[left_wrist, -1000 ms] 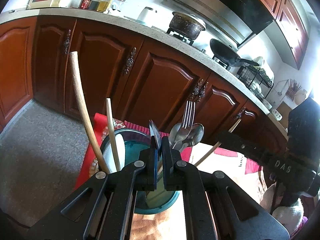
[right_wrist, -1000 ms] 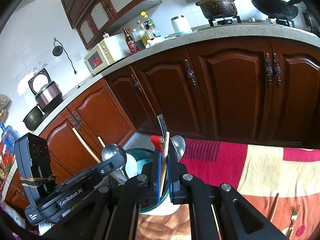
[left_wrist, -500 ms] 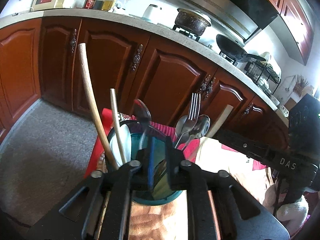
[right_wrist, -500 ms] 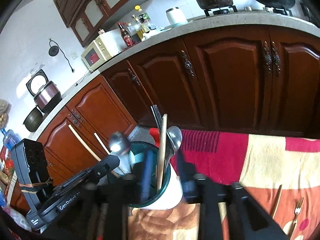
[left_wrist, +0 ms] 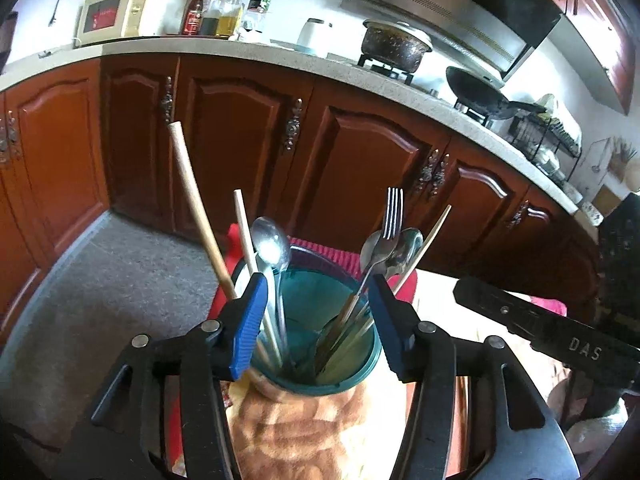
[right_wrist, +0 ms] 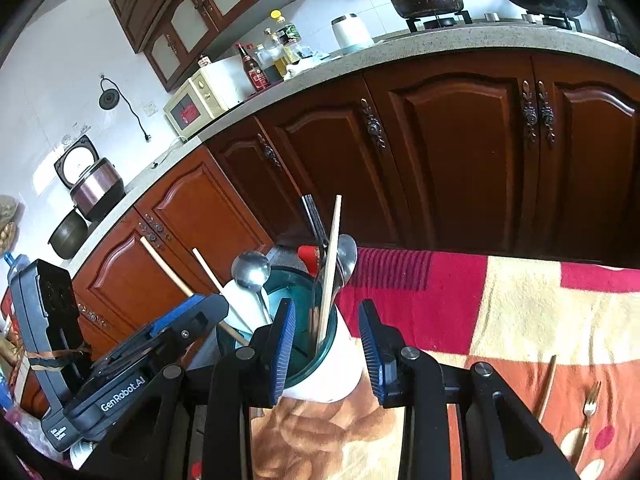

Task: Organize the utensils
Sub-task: 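Open left tool dropping fork in cup while right drops chopstick, then move both tools back over the last utensils on the blanket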

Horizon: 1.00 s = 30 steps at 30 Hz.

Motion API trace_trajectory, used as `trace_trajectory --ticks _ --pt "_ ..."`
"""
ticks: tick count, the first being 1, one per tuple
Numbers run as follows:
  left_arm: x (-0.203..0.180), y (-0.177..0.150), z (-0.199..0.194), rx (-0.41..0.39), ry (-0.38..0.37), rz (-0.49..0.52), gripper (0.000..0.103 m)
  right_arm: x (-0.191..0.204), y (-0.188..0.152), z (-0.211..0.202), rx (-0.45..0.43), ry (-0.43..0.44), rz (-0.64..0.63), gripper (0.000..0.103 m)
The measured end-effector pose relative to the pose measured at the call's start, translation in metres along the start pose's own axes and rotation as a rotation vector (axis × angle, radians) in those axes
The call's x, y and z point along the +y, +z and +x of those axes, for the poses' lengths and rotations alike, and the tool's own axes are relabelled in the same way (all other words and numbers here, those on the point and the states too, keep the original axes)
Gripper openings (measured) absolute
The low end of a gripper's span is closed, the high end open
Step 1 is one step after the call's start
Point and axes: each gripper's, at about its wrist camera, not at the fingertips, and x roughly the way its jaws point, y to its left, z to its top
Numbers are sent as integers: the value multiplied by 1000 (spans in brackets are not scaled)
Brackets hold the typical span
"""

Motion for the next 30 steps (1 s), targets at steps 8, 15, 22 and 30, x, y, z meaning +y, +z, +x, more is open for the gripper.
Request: trace_trajectory --ticks 8,15,22,30 --pt "-15 -9 -11 7 105 31 56 -2 -17 -18 2 -47 -34 33" --pt "-35 -22 -17 22 116 63 56 -18 -35 -35 12 -77 -19 33" --pt "-66 -40 -20 52 59 95 56 -45 -55 -61 20 -120 8 34" --pt "-104 -63 -14 106 -64 115 56 -107 -94 -107 43 -217 41 34"
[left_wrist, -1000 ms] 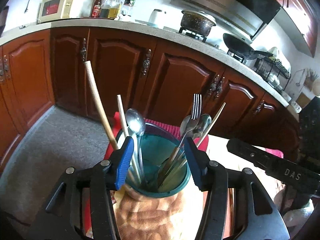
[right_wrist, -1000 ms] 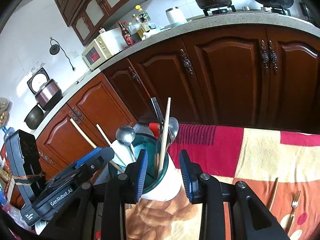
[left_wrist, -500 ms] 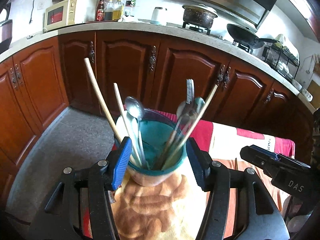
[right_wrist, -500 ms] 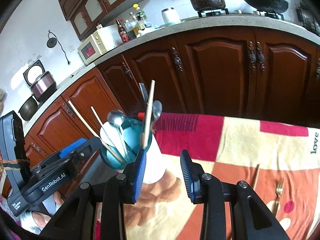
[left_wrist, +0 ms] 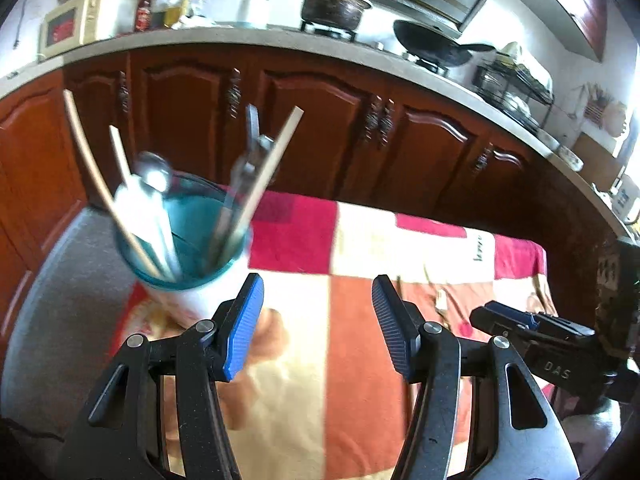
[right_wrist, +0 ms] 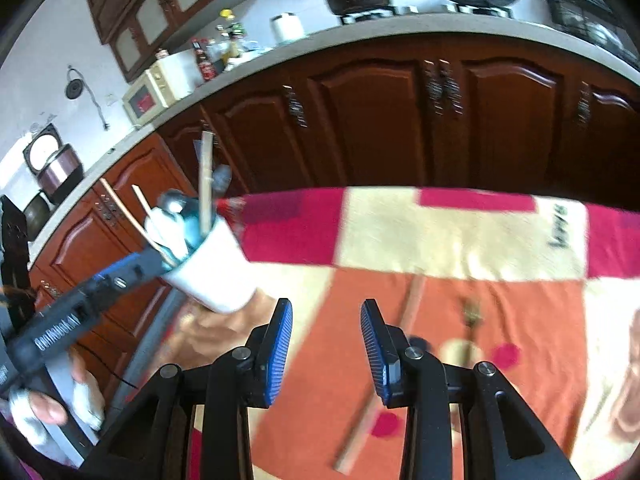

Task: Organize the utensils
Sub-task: 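Move both tools back over the last utensils on the blanket, then close left tool on a wooden chopstick while right tool grasps a gold fork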

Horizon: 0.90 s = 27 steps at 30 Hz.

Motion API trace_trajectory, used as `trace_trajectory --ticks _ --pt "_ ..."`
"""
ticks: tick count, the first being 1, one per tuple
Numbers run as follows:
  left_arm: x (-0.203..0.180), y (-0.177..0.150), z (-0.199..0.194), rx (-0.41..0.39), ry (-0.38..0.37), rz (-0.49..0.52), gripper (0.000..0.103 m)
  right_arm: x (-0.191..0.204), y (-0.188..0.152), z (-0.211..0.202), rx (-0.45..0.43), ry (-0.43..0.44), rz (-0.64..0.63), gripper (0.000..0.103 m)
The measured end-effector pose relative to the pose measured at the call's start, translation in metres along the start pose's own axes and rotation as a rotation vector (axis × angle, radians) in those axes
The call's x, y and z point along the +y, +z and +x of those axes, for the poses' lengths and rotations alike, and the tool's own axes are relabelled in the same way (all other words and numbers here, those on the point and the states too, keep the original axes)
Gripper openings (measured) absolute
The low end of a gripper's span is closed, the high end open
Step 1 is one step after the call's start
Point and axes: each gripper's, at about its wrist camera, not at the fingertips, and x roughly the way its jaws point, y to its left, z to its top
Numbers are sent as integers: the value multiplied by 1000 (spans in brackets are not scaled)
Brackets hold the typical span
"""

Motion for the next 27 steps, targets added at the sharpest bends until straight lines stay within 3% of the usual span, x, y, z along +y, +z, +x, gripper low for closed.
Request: trace_trajectory --ticks 5,11,17,27 --pt "-25 -15 25 78 -51 18 56 -67 -30 3 57 -48 139 34" --pt "-48 -29 62 189 -92 28 56 -105 -40 25 90 -72 199 34" --pt "-61 -30 108 300 -142 1 56 -117 -16 65 110 -53 147 33" --pt "-89 -10 179 386 -175 29 56 -139 3 105 128 25 73 33"
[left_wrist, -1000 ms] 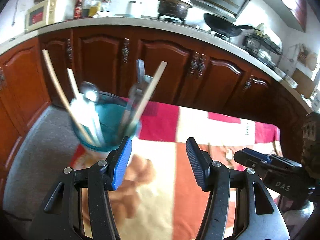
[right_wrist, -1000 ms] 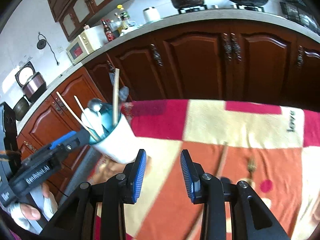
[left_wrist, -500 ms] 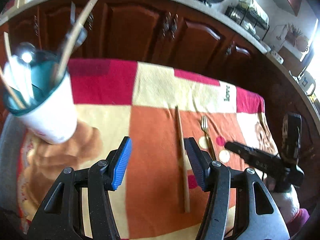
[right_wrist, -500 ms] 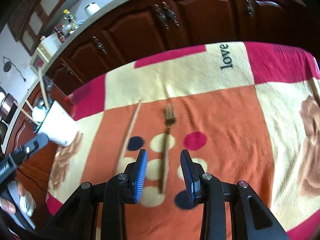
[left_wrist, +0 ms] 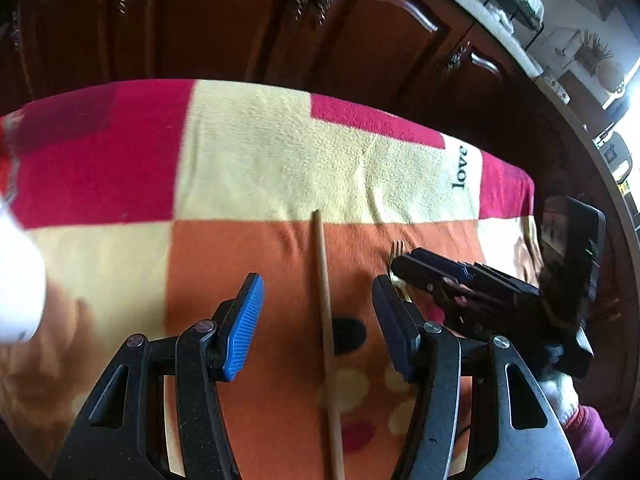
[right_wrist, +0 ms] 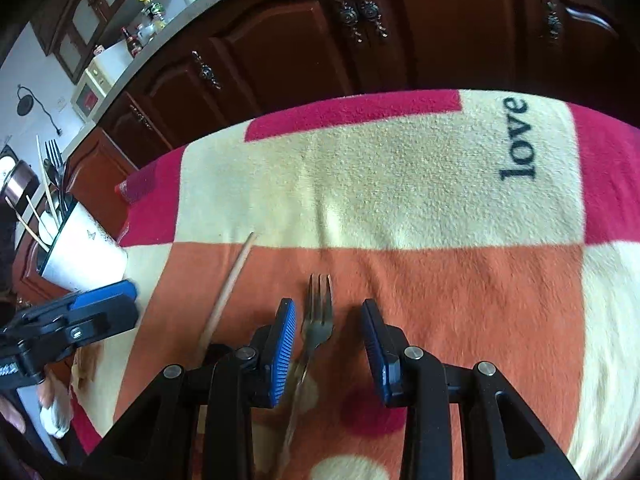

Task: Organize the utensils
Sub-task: 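Close left tool on a wooden chopstick while right tool grasps a gold fork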

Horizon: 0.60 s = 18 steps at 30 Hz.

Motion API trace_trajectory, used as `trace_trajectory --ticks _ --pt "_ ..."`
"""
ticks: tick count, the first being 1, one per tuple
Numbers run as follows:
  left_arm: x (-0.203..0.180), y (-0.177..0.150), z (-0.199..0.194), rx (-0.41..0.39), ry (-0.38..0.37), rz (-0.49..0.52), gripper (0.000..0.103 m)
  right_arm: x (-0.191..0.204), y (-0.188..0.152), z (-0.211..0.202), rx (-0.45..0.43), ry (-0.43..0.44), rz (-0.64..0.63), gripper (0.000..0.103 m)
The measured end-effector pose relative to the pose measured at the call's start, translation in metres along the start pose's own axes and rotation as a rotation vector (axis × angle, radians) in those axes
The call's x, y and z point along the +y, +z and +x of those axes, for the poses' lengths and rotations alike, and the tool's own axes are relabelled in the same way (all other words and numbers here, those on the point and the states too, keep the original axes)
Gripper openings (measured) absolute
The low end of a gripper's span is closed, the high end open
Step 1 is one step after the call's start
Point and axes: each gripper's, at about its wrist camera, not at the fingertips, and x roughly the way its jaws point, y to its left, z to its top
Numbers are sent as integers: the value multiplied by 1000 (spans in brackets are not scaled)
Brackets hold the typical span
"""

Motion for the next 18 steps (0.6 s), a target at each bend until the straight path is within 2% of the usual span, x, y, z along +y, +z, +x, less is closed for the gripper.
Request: trace_trajectory --ticks 4,7,9,10,12,14,18 --pt "-8 15 24 27 21 30 56 2 3 5 -1 27 -49 31" --pt "-12 22 44 70 48 56 55 3 4 9 -4 34 -72 22" --pt "-15 23 55 90 62 77 48 2 4 11 -6 41 -69 12" --pt "-17 23 57 80 74 93 46 1 3 11 -5 50 -62 12" --pt "-20 24 60 71 94 122 35 0 2 9 -7 59 -55 5" --pt "-20 25 63 74 122 144 6 0 1 3 -14 57 -52 4" --pt "-8 21 54 78 74 118 6 0 -6 -14 -35 54 -45 2"
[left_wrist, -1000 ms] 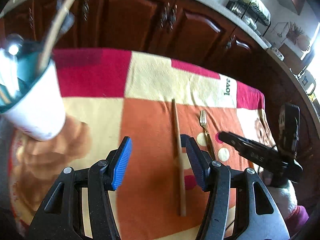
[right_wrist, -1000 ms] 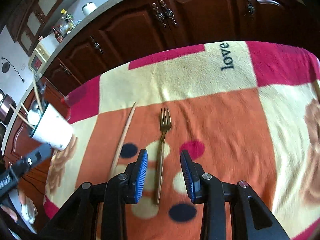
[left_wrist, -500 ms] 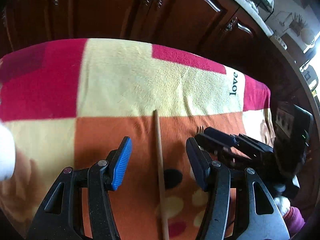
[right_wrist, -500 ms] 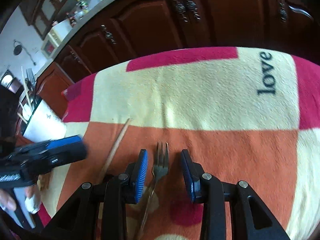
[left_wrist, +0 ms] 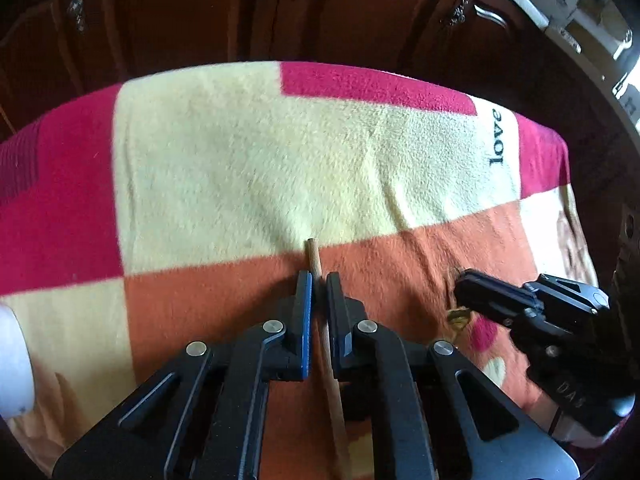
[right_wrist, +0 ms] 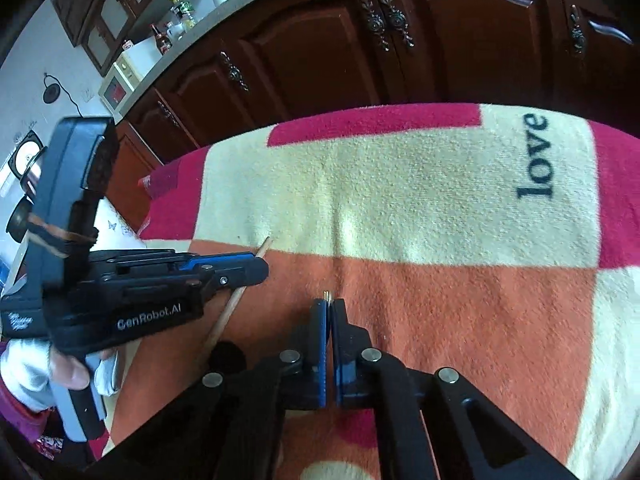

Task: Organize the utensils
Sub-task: 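Close left tool on a wooden chopstick while right tool grasps a gold fork, then lift and carry chopstick and gold fork over the white cup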

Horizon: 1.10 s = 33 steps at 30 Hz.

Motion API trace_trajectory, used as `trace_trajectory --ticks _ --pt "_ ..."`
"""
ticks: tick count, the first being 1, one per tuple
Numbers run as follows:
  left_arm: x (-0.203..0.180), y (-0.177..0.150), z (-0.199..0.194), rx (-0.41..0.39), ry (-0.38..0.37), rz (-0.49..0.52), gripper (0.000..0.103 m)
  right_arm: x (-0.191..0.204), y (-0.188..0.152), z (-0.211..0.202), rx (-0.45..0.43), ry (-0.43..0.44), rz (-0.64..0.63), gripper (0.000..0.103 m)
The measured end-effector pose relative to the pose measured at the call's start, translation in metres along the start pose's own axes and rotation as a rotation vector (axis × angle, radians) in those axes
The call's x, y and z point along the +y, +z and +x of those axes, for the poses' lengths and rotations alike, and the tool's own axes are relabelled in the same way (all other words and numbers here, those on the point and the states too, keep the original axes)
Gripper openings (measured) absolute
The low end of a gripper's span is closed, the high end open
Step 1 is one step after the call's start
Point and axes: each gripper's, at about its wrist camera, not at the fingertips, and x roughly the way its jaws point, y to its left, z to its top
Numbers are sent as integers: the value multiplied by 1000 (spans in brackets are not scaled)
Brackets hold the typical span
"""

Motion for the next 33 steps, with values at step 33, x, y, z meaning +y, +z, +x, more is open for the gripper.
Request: trace_trajectory --ticks 33 --pt "40 -102 -241 -354 -55 -50 4 151 6 -104 -173 34 -184 2"
